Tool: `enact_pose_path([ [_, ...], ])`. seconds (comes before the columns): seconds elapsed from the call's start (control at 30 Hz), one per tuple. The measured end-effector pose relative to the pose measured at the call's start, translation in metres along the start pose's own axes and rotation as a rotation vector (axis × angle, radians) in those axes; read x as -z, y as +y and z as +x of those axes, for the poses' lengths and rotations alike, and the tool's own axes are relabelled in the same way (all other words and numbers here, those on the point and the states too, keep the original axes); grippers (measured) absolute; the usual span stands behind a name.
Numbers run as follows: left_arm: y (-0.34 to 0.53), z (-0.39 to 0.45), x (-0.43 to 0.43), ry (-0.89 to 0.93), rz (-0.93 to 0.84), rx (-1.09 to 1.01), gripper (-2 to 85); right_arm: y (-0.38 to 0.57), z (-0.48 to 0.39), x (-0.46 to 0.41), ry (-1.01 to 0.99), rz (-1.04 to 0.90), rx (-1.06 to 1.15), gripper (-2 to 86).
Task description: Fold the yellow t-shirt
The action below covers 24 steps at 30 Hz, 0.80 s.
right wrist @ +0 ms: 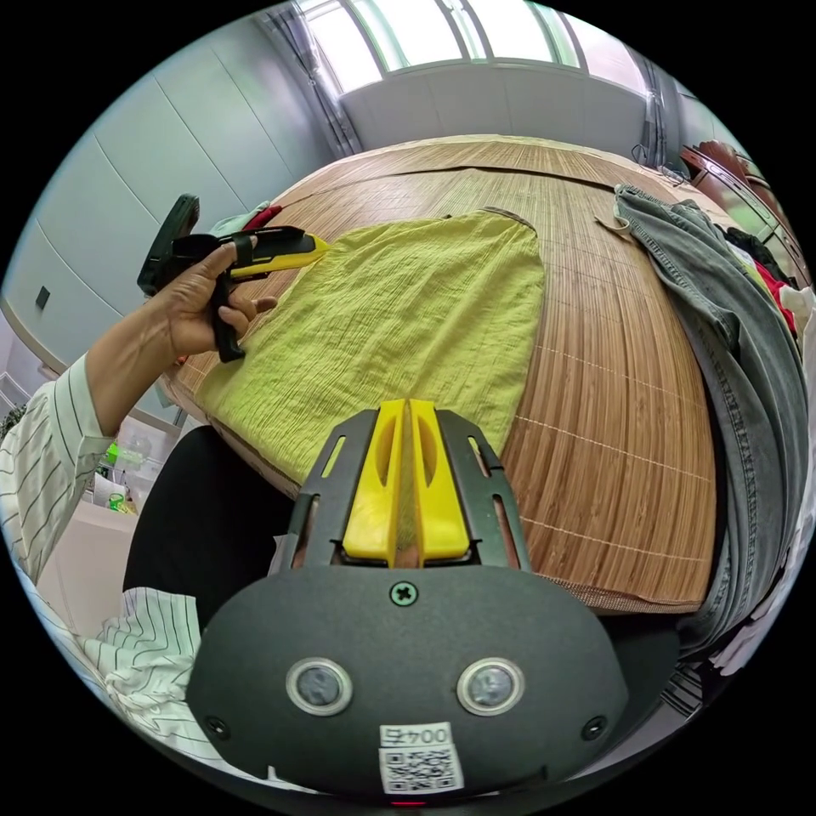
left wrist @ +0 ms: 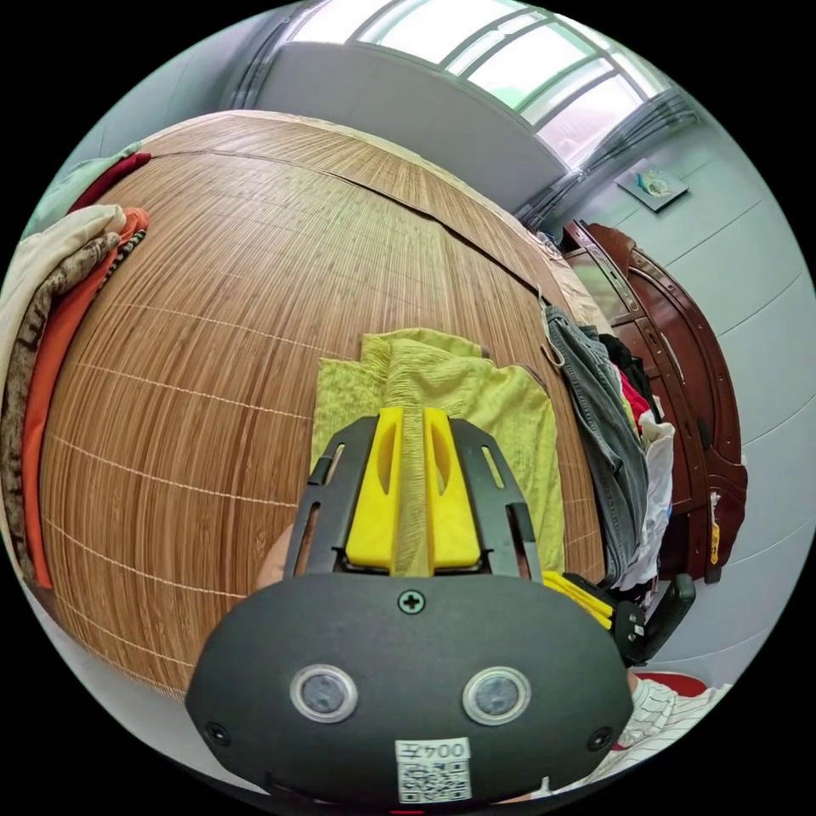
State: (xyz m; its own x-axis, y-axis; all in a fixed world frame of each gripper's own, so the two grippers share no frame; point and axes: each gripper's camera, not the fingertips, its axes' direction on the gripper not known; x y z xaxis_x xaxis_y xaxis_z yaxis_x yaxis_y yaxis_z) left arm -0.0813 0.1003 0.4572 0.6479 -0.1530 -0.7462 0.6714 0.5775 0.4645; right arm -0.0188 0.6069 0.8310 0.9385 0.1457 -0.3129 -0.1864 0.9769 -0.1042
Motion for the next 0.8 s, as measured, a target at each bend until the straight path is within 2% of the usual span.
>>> enact_pose_path([
  [0.3, -0.038, 0.008, -0.051, 0.006, -0.127, -0.072, 0.8, -0.002, 0.006, -0.01, -0.01, 0.001, 0.003, 0.6],
  [0.37, -0.041, 0.013, -0.062, -0.046, -0.185, -0.086, 0.5, -0.002, 0.008, -0.013, -0.013, 0.003, 0.003, 0.4],
  [0.47, -0.038, 0.022, -0.058, -0.105, -0.141, -0.095, 0.4, -0.002, 0.01, -0.016, -0.02, 0.007, 0.002, 0.2],
  [0.6, -0.035, 0.024, -0.038, -0.098, 0.027, -0.079, 1.1, 0.0, 0.014, -0.02, -0.038, 0.018, 0.002, 0.2],
  [0.8, -0.053, 0.007, -0.061, -0.092, -0.051, -0.072, 5.2, -0.001, 0.017, -0.026, -0.048, 0.014, -0.001, 0.1],
])
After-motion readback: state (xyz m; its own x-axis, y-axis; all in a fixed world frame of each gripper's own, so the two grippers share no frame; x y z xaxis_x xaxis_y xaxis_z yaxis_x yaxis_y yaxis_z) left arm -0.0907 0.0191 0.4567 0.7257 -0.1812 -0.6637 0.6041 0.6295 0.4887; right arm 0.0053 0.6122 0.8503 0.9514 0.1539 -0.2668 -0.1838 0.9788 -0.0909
